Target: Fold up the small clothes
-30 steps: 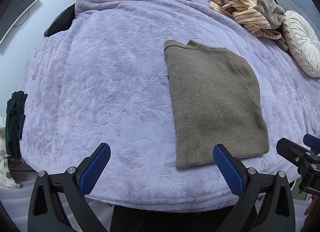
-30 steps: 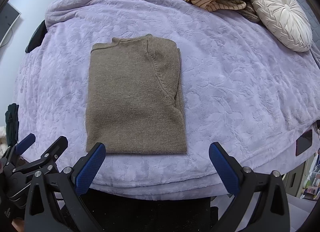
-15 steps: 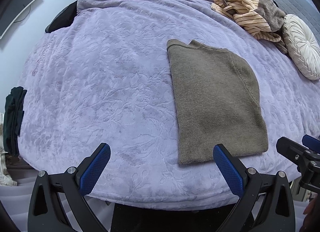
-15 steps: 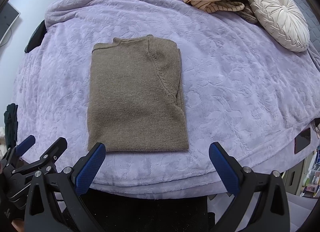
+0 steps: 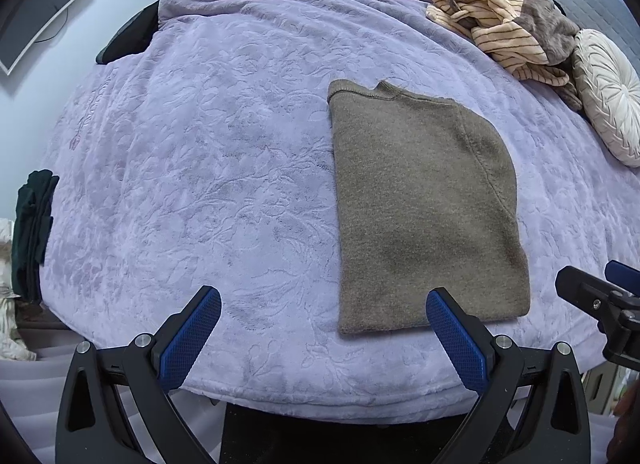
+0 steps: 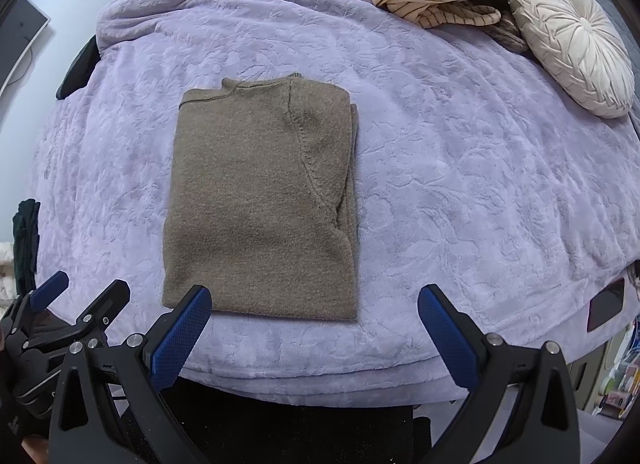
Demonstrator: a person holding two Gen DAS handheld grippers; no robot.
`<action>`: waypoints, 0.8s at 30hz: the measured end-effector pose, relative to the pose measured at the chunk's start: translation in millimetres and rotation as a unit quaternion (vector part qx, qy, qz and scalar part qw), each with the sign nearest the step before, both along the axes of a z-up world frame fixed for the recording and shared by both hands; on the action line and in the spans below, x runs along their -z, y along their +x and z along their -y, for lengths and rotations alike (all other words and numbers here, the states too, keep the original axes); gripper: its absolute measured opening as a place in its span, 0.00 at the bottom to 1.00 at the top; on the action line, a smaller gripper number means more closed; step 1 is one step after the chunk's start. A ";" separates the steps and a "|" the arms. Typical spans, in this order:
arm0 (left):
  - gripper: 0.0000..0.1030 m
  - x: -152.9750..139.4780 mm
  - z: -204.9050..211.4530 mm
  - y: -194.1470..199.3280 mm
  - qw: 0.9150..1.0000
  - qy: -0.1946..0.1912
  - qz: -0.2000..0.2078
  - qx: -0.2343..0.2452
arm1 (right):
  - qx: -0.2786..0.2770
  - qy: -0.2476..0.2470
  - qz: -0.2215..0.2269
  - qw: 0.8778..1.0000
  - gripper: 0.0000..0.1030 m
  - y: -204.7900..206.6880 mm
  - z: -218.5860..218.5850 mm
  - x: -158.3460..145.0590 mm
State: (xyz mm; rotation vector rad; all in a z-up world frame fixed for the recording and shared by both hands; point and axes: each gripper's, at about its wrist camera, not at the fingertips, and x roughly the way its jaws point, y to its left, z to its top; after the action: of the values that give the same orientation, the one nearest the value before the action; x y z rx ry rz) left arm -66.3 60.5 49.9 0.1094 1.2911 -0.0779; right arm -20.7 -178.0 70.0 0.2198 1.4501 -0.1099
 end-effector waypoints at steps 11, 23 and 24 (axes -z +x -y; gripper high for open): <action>1.00 -8.4 14.3 7.0 0.999 0.020 0.002 -0.025 | -0.029 0.017 -0.019 0.999 1.00 16.0 11.4 12.1; 1.00 -7.0 20.0 8.7 0.999 0.030 -0.001 -0.036 | -0.041 0.024 -0.024 0.999 1.00 19.2 12.6 17.5; 1.00 -7.1 20.0 8.8 0.999 0.029 -0.002 -0.036 | -0.042 0.025 -0.024 0.999 1.00 18.9 12.3 17.7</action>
State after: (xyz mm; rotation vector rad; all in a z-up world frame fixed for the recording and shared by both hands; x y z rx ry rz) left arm -57.5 40.5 57.0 0.1120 1.3006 0.0201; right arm -1.7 -190.4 52.4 0.1965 1.5096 -0.0105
